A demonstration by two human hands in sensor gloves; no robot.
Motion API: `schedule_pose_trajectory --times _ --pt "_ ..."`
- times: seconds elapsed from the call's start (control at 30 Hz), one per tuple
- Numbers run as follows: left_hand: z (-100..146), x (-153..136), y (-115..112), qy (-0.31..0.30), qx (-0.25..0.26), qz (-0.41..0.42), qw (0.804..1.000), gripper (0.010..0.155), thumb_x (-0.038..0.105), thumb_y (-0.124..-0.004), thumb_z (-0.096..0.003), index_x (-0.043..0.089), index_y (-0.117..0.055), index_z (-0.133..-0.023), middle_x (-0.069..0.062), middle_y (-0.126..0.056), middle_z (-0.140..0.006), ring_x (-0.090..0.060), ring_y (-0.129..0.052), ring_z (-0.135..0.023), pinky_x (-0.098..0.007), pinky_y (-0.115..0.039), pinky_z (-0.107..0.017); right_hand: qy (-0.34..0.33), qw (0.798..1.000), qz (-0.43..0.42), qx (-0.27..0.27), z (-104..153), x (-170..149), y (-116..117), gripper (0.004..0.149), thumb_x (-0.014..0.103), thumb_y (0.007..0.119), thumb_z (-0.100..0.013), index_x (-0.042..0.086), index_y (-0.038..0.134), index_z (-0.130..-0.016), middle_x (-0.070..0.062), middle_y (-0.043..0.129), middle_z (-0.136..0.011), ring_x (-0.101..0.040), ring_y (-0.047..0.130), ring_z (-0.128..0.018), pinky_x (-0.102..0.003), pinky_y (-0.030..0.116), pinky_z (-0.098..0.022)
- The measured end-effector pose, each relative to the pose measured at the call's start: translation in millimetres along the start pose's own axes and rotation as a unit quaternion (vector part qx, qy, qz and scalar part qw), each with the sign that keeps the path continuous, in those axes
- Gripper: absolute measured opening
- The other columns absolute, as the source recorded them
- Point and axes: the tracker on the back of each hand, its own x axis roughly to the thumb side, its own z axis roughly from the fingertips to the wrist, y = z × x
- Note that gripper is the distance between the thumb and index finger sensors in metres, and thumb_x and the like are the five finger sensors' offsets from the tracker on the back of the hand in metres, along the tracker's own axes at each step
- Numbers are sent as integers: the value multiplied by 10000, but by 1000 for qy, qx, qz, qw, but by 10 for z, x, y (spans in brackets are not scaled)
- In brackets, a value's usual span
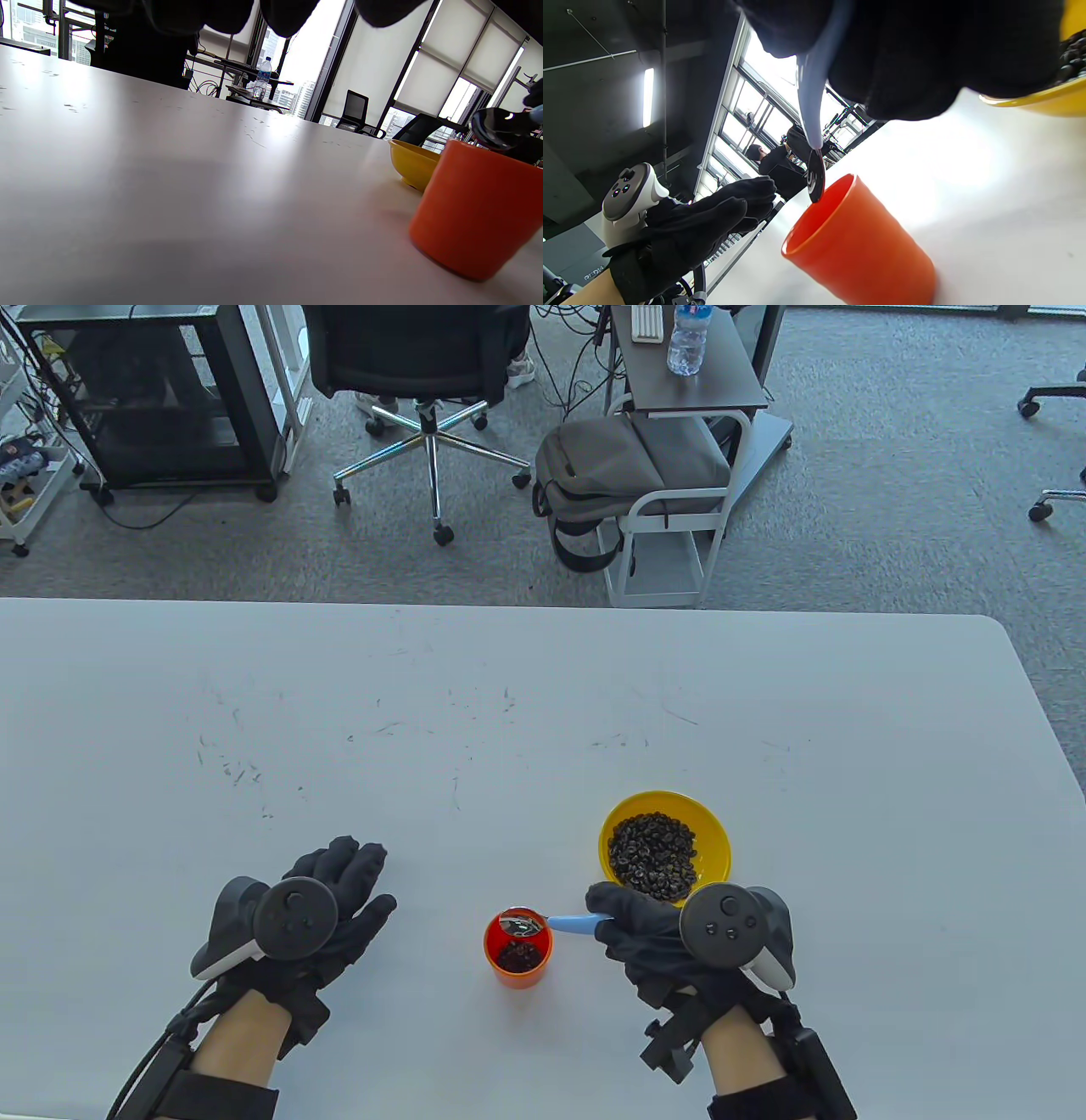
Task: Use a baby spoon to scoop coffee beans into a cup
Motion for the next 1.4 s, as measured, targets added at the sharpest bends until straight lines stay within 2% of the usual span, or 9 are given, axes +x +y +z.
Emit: schedule_pose_trajectory --times 0.2,0.3,0.5,0.67,0.7,0.87,1.03,1.17,1.4 --pt "2 1 1 -1 2 1 1000 664 479 -581 -647 70 -483 -1162 -308 -414 -1137 -592 -496 -990 -742 -489 -635 13 999 12 -40 44 -58 -149 500 185 698 -471 -67 691 -902 -227 884 -702 -389 958 -412 -454 873 -284" --pt "3 -1 2 -2 2 1 1000 663 479 -581 -648 72 -481 -1162 -308 -413 -1138 -592 -496 -990 -742 -489 -634 27 994 71 -74 88 -78 -262 500 183 700 -470 -70 693 -901 -232 885 -698 -394 957 -407 -456 872 -279" --pt "3 1 1 -3 3 1 1000 664 479 -581 -647 72 -482 -1162 -308 -414 -1137 -590 -497 -990 -742 -490 -634 89 955 254 -124 180 -185 -444 498 179 705 -469 -82 701 -893 -243 888 -688 -400 958 -394 -462 871 -265" --pt "3 0 1 -3 3 1 1000 664 480 -581 -647 73 -480 -1162 -306 -414 -1138 -591 -496 -991 -742 -489 -635 145 931 306 -138 218 -338 -517 497 167 713 -471 -99 702 -890 -262 886 -680 -419 953 -385 -477 864 -257" --pt "3 0 1 -3 3 1 1000 663 479 -581 -648 73 -480 -1162 -306 -413 -1138 -592 -496 -990 -742 -490 -635 159 927 313 -134 220 -373 -517 498 201 721 -495 -102 702 -890 -266 886 -680 -422 952 -385 -480 863 -256" --pt "8 5 2 -3 3 -1 1000 664 479 -582 -647 72 -482 -1162 -307 -414 -1137 -591 -495 -991 -742 -490 -634 190 909 353 -115 207 -463 -495 497 203 727 -499 -101 705 -892 -270 885 -682 -426 952 -386 -483 863 -256" --pt "12 1 6 -3 4 1 1000 663 479 -581 -647 72 -481 -1162 -308 -414 -1138 -592 -497 -990 -742 -490 -634 221 920 302 -116 222 -525 -513 493 165 713 -471 -95 707 -890 -264 887 -675 -416 954 -378 -475 865 -250" --pt "13 -1 6 -3 4 2 1000 664 479 -581 -648 72 -480 -1163 -306 -413 -1138 -593 -495 -991 -742 -489 -635 252 934 221 -127 267 -611 -556 492 204 712 -497 -102 706 -882 -256 893 -659 -405 955 -361 -466 866 -239" --pt "10 -2 3 -3 3 3 1000 663 478 -581 -648 72 -482 -1162 -305 -413 -1139 -592 -496 -991 -742 -490 -634 294 942 97 -130 337 -837 -584 492 209 707 -501 -106 704 -879 -246 897 -650 -391 958 -352 -455 869 -232"
